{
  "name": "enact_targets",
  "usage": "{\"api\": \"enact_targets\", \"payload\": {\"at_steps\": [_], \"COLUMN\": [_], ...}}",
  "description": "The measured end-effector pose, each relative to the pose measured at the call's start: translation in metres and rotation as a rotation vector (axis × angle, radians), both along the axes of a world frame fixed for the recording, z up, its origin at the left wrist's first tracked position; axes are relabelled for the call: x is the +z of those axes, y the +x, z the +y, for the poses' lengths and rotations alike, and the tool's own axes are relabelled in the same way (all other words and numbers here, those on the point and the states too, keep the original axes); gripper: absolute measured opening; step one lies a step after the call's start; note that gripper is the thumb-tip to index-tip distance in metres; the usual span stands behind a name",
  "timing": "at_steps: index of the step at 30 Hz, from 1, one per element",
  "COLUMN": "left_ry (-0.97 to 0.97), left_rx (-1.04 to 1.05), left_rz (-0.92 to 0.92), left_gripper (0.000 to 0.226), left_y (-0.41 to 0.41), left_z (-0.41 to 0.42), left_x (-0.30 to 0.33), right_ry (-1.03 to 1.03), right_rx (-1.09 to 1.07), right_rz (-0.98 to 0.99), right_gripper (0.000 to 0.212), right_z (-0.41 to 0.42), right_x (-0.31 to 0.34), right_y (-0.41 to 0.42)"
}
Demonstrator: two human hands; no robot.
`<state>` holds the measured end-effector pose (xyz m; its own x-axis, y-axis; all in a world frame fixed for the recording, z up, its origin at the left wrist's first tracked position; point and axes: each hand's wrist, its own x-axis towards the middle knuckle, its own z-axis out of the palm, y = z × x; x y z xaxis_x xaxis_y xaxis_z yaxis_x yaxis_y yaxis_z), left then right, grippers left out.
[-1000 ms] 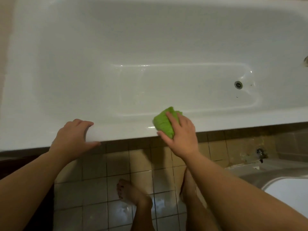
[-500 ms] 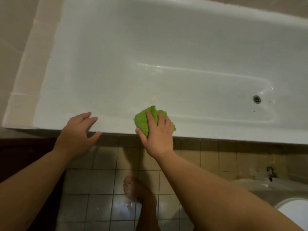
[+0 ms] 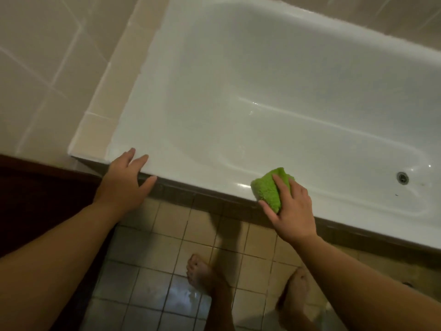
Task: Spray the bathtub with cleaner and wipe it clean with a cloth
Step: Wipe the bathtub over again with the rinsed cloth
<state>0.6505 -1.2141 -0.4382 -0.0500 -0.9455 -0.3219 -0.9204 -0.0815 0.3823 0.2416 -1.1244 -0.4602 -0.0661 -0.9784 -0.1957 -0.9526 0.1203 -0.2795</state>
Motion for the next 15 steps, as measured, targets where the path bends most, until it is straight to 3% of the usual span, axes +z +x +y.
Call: {"api": "enact_targets", "payload": {"at_steps": [5,15], "left_ry": [-0.011,-0.016], "left_rx": [0.099,0.216], "left_rz": [0.034,0.03], "left_gripper": [0.055,0.06], "left_y": [0.014,0.06], "left_z": [0.004,-0.009], "left_x": [0.007,0.009], "right_ry": [0.039,0.016], "right_rx": [-0.049,0.378], "right_rz": [0.026,-0.1], "right_gripper": [0.079,0.071], "right_z": [-0.017,-0.105], "right_x": [0.003,0.005], "right_y": [0.056,0.24]}}
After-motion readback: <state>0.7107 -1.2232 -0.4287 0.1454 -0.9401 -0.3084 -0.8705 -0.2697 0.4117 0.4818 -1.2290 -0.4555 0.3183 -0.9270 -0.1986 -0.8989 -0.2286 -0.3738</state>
